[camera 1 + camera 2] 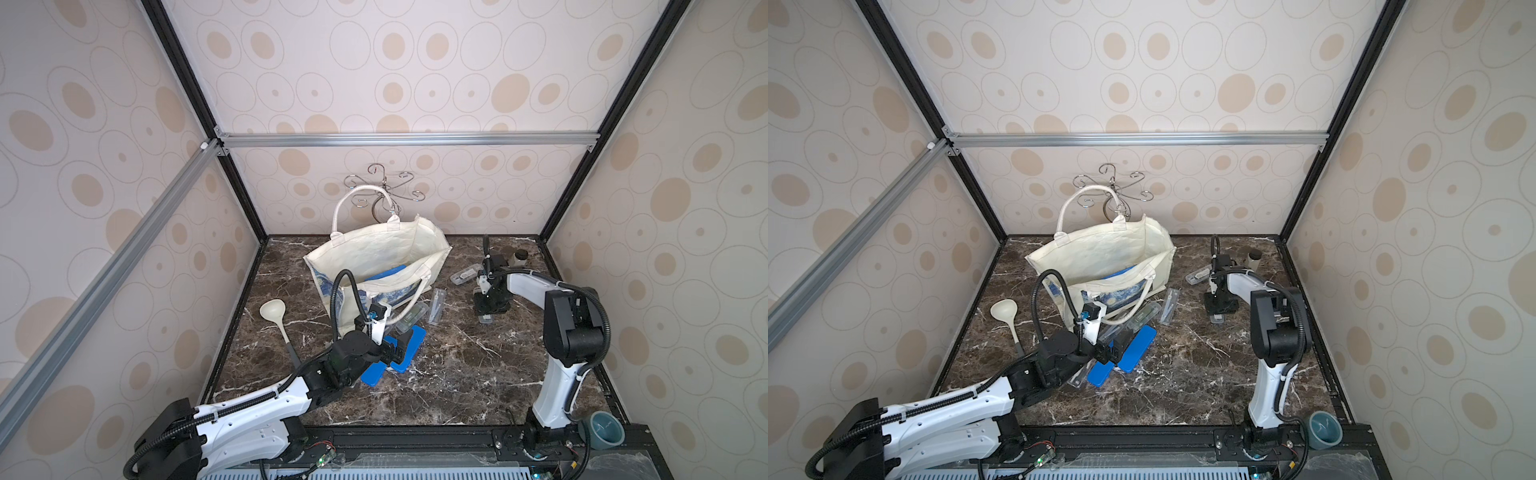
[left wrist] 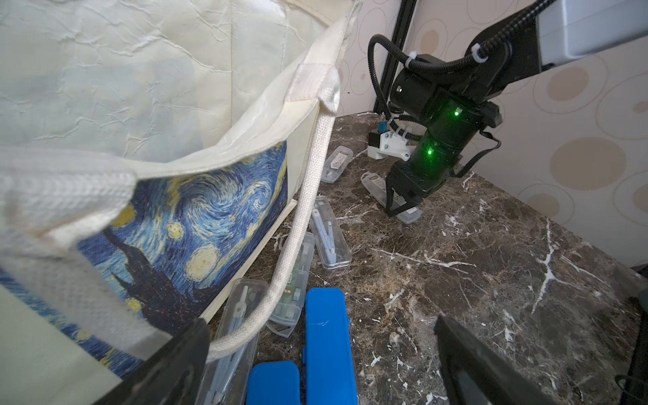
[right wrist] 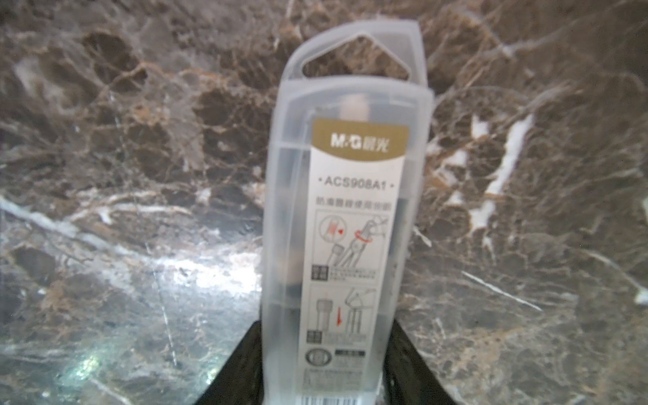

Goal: Put the compass set into the canvas bag
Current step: Pick up the compass set at the center of the board, then place the compass set in the canvas bag.

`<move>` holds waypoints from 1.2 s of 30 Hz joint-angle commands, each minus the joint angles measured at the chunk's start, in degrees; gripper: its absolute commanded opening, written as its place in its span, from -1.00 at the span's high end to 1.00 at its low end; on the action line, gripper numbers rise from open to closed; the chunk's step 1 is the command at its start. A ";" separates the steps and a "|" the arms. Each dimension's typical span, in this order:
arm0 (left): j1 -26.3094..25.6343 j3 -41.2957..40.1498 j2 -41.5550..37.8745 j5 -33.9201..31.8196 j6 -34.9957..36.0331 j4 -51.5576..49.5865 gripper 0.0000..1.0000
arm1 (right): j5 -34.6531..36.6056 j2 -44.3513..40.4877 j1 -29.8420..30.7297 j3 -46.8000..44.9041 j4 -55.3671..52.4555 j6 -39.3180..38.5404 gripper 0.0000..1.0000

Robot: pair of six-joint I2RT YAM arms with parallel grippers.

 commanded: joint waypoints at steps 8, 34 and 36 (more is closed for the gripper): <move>0.45 -0.36 -1.11 -2.36 0.59 0.90 -1.00 | -3.21 -12.25 2.23 -1.12 -0.08 -1.97 0.05; 1.85 -9.87 -13.24 -7.40 2.32 13.72 -1.00 | -6.49 -12.96 29.21 33.08 -7.52 -20.25 -0.01; 1.85 -10.41 -14.35 -7.40 1.56 13.22 -1.00 | -7.39 -8.70 30.79 36.99 -7.81 -23.25 -0.02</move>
